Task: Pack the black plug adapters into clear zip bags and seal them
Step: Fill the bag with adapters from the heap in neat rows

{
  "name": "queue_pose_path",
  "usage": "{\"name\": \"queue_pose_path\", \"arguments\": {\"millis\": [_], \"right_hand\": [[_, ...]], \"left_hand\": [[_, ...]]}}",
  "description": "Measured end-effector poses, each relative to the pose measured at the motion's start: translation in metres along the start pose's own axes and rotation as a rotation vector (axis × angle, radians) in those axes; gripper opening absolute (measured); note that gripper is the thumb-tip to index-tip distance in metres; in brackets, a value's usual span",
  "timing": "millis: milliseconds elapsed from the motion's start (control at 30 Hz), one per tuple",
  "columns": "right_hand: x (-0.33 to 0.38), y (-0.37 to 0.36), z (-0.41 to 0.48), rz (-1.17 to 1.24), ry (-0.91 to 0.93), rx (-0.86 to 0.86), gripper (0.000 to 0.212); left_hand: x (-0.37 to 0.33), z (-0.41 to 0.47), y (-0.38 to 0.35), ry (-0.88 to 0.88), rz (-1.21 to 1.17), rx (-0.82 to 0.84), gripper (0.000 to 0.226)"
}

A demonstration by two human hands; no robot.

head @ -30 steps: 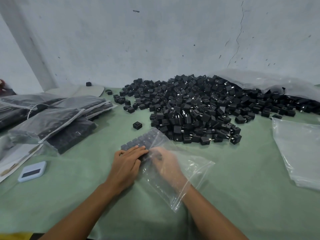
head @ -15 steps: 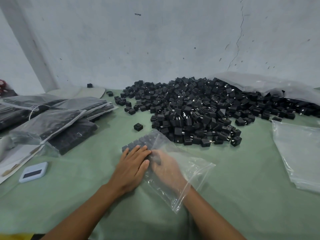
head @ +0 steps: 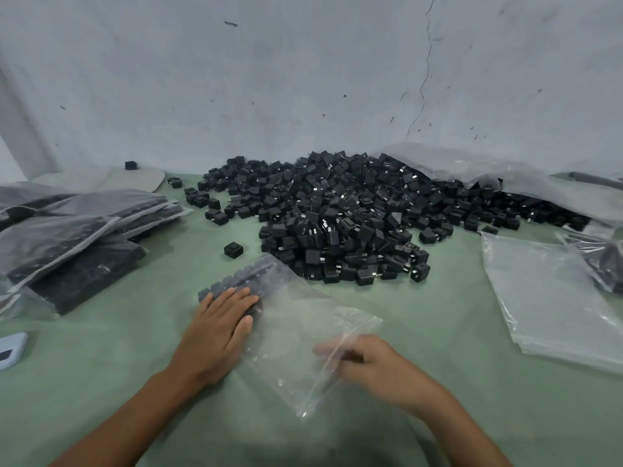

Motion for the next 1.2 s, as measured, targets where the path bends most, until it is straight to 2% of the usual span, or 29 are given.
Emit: {"name": "queue_pose_path", "arguments": {"millis": [67,133,200,267,367,500,633,733,1033,1200], "right_hand": [[0.001,0.027,-0.007,0.04,-0.01,-0.036,0.034],[0.001,0.065,-0.005,0.052,-0.05,-0.219,0.043],[-0.002,0.095,0.007,-0.027,-0.071,-0.406,0.04],[-0.004,0.108,0.031,-0.187,-0.073,-0.503,0.031],[-0.018,0.112,0.07,-0.496,-0.078,-0.474,0.032],[-0.047,0.101,0.1,-0.621,-0.166,-0.353,0.046],[-0.058,0.1,0.104,-0.555,-0.172,-0.544,0.042],[-0.06,0.101,0.101,-0.515,-0.156,-0.626,0.038],[-0.063,0.117,0.077,0.016,-0.154,-0.714,0.028],[-0.054,0.112,0.032,0.354,-0.133,-0.741,0.027]], "left_hand": [[0.0,0.001,0.0,0.001,-0.009,-0.01,0.064],[-0.001,0.0,0.0,0.002,-0.01,-0.013,0.064],[-0.002,0.0,0.0,0.009,-0.01,-0.006,0.065],[-0.003,-0.001,0.0,0.015,-0.015,0.001,0.065],[-0.005,-0.002,0.002,0.012,-0.016,0.003,0.065],[-0.006,-0.003,0.004,0.014,-0.017,0.002,0.065],[-0.007,-0.002,0.005,0.015,-0.002,-0.003,0.065],[-0.007,-0.003,0.005,0.012,-0.002,-0.003,0.065],[-0.007,-0.003,0.005,0.01,0.007,-0.011,0.065],[-0.005,-0.002,0.004,0.014,0.007,-0.01,0.064]]}}
Point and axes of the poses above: each hand's wrist, its own z-axis towards the middle knuckle, its own y-axis out of the back of the hand, x = y × z, the point moved 6 cm from there along z, towards the middle knuckle, and after that the axes turned 3 degrees about -x, right-handed, at the moved point
